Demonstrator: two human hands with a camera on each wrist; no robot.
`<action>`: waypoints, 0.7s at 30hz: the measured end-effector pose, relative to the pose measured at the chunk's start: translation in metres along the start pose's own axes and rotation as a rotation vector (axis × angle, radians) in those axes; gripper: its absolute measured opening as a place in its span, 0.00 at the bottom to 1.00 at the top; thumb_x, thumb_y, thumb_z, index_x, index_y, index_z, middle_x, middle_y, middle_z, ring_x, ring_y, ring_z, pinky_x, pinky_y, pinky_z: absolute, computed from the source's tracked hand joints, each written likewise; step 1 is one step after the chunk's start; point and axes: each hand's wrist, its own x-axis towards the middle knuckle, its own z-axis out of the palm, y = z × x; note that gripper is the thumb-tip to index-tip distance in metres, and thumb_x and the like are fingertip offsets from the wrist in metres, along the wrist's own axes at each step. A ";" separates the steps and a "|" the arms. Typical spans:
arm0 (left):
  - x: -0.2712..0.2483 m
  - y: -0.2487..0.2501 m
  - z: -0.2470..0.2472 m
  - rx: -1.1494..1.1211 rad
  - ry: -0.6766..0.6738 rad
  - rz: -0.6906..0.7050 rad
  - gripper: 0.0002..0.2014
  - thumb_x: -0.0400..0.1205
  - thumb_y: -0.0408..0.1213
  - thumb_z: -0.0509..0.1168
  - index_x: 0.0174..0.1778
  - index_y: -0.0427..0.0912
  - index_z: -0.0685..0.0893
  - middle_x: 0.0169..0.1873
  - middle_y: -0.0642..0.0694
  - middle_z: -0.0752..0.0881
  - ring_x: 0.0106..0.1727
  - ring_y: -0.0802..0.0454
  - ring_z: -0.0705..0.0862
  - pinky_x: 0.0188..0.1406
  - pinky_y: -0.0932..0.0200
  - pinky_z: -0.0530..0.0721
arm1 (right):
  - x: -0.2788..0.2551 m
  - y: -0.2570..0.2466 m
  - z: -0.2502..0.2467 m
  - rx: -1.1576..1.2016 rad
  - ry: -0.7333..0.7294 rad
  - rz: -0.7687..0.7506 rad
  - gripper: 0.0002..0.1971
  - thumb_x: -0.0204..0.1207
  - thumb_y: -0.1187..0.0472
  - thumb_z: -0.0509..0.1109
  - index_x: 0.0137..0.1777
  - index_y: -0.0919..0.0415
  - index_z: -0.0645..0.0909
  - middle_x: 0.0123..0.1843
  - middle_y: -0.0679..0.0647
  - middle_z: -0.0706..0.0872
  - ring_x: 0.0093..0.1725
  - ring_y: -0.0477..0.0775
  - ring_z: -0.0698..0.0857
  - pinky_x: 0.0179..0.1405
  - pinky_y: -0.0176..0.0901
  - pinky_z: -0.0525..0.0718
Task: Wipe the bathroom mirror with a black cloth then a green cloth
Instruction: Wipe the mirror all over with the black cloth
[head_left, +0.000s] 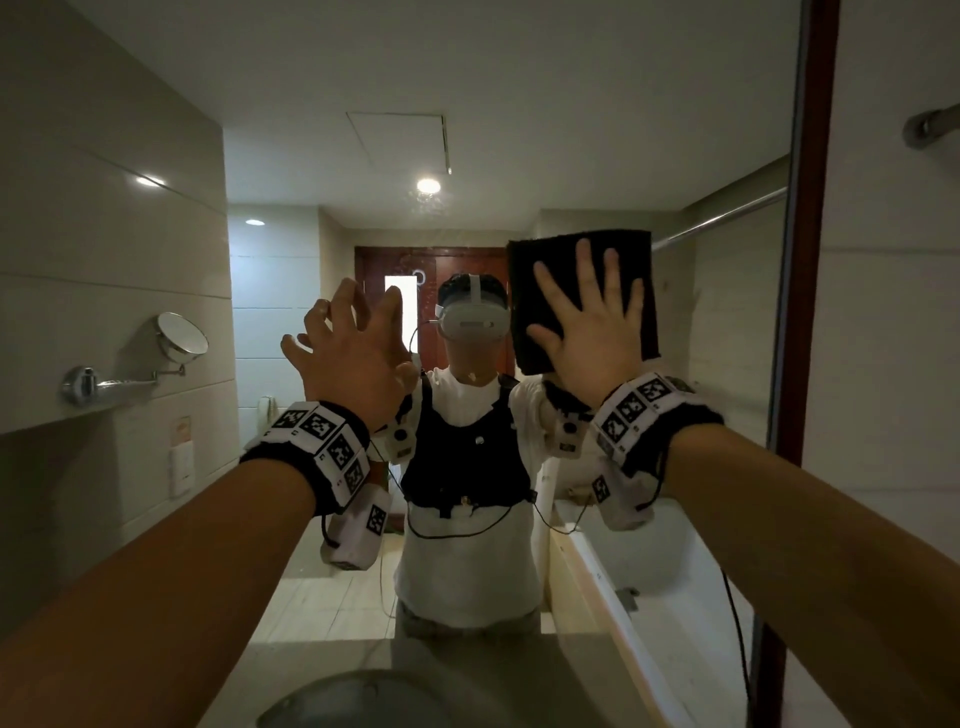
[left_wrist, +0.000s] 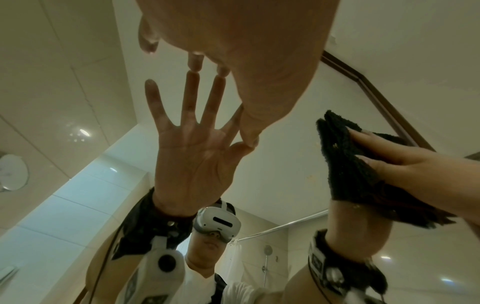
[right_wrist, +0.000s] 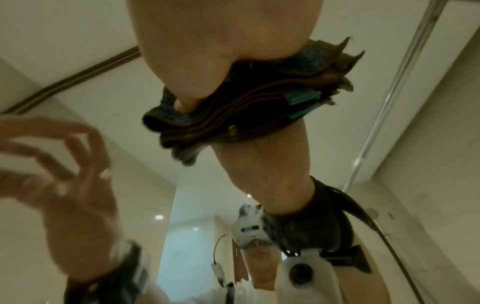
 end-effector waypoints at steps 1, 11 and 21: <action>0.000 0.000 0.000 -0.001 0.000 0.003 0.45 0.74 0.57 0.74 0.83 0.63 0.55 0.84 0.42 0.53 0.82 0.31 0.57 0.73 0.22 0.63 | 0.003 0.004 -0.001 -0.002 -0.003 -0.006 0.35 0.84 0.36 0.56 0.86 0.35 0.43 0.89 0.54 0.35 0.87 0.64 0.36 0.83 0.72 0.41; 0.000 -0.001 0.003 -0.021 0.007 0.001 0.45 0.75 0.56 0.74 0.84 0.63 0.55 0.85 0.42 0.53 0.82 0.31 0.56 0.73 0.21 0.62 | 0.012 0.007 -0.007 0.080 0.030 0.094 0.35 0.84 0.37 0.55 0.87 0.38 0.44 0.89 0.56 0.36 0.87 0.65 0.37 0.82 0.72 0.39; -0.001 -0.004 0.003 0.009 0.003 0.024 0.43 0.77 0.60 0.69 0.84 0.62 0.54 0.84 0.43 0.52 0.82 0.32 0.57 0.72 0.21 0.63 | 0.019 0.030 -0.009 -0.001 0.034 0.065 0.34 0.85 0.36 0.50 0.87 0.37 0.42 0.89 0.53 0.37 0.87 0.63 0.38 0.83 0.69 0.41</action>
